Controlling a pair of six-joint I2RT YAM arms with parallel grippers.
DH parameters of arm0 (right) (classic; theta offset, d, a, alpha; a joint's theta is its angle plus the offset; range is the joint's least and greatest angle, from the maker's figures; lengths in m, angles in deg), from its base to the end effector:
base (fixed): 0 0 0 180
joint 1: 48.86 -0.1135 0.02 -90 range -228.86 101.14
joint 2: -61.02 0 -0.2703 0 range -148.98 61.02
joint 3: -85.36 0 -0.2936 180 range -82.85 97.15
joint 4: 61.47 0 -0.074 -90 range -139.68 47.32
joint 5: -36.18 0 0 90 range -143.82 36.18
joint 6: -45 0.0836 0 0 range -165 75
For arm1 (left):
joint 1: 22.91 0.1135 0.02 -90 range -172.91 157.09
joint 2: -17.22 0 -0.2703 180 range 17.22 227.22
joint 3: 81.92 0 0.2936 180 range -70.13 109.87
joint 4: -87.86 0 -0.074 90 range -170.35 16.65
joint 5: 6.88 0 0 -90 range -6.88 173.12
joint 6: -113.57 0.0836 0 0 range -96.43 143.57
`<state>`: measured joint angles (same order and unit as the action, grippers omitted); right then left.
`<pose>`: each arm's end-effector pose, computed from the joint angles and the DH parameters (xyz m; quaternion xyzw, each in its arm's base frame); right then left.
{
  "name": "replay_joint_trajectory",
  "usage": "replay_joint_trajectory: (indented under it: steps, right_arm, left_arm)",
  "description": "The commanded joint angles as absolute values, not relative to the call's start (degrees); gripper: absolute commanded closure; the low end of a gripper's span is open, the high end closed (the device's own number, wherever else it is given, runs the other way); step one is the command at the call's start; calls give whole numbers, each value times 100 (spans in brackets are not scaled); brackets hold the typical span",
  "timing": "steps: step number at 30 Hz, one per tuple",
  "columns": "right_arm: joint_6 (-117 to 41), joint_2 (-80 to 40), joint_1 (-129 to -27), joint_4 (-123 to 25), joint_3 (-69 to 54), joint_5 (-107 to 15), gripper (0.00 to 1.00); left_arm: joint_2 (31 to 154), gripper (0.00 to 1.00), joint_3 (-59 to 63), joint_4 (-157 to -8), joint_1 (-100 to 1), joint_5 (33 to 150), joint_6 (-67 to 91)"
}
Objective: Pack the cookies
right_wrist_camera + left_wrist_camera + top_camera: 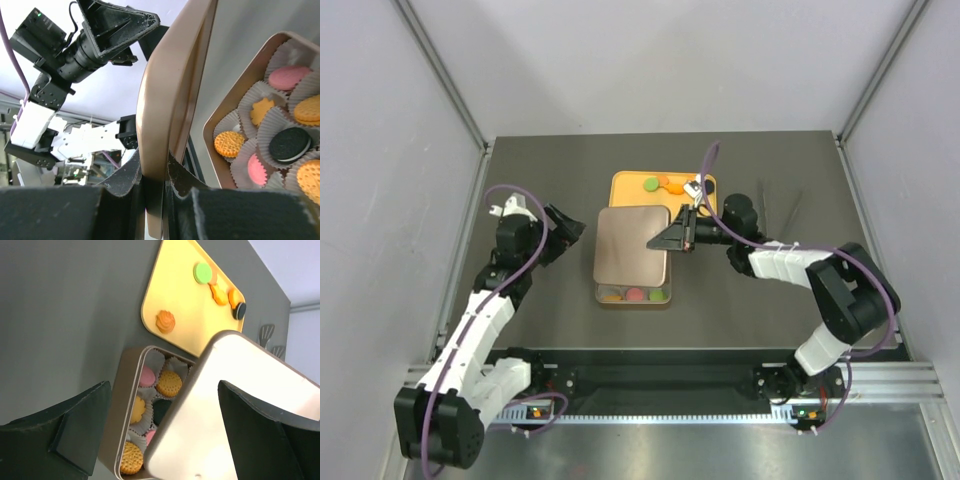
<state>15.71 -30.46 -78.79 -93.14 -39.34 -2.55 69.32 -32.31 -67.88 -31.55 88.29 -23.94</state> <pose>0.3053 0.2510 0.2005 -0.1074 0.7163 0.6585 0.2044 0.2833 -0.0507 0.2433 -0.2607 0.8100 -0.2804 0.4441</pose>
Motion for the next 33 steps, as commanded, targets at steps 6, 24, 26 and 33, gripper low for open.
replay_joint_trajectory:
  steps: [6,24,26,33]
  right_arm:
    - [1837,-3302,-8164,-10312,-3829,-346,100]
    - [2390,-4198,-8147,-11190,-3996,-284,100]
    - [2548,-4260,-8120,-11410,-4031,-232,100]
    - [2821,-4366,-8050,-11806,-4207,-108,100]
  left_arm:
    - [7065,7,-3023,-6919,-3126,9568,-2011]
    - [7716,9,-3093,-6875,-3152,10263,-1686]
    - [7777,9,-3102,-6892,-3143,10289,-1677]
    - [7918,9,-3111,-6936,-3152,10325,-1651]
